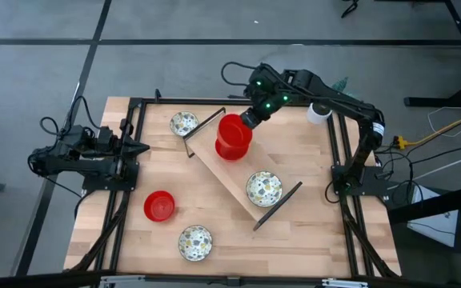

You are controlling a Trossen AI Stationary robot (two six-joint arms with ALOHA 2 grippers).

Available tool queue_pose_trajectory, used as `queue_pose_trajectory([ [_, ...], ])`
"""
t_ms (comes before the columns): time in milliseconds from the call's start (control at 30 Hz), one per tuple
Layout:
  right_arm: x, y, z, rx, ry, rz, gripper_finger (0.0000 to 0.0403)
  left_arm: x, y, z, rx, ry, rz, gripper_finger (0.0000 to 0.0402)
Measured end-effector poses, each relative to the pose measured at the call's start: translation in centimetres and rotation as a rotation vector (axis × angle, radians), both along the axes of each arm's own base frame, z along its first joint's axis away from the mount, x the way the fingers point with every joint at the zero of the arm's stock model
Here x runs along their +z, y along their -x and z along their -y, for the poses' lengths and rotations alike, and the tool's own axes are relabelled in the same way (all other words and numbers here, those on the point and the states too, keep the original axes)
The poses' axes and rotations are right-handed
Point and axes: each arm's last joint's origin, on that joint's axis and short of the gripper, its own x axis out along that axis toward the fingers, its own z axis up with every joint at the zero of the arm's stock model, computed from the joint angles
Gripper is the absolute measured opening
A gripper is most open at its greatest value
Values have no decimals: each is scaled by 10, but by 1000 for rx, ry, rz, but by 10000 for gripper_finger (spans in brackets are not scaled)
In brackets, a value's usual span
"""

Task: Pick & Place Mini bowls
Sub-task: Stack the right red bowl on top of the red bowl on the shelf

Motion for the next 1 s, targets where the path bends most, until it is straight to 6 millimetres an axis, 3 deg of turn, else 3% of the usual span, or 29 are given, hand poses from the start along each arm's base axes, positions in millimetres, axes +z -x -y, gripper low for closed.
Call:
queue_pose_trajectory([
  [367,-8,-8,-1,-67,-44,-38,1,0,0,0,0,0,0,4],
  [767,0,-19,-12,-65,-31,-138,1,0,0,0,0,0,0,4],
  [1000,-15,-30,-8,-66,-47,-214,2,0,0,0,0,0,0,4],
])
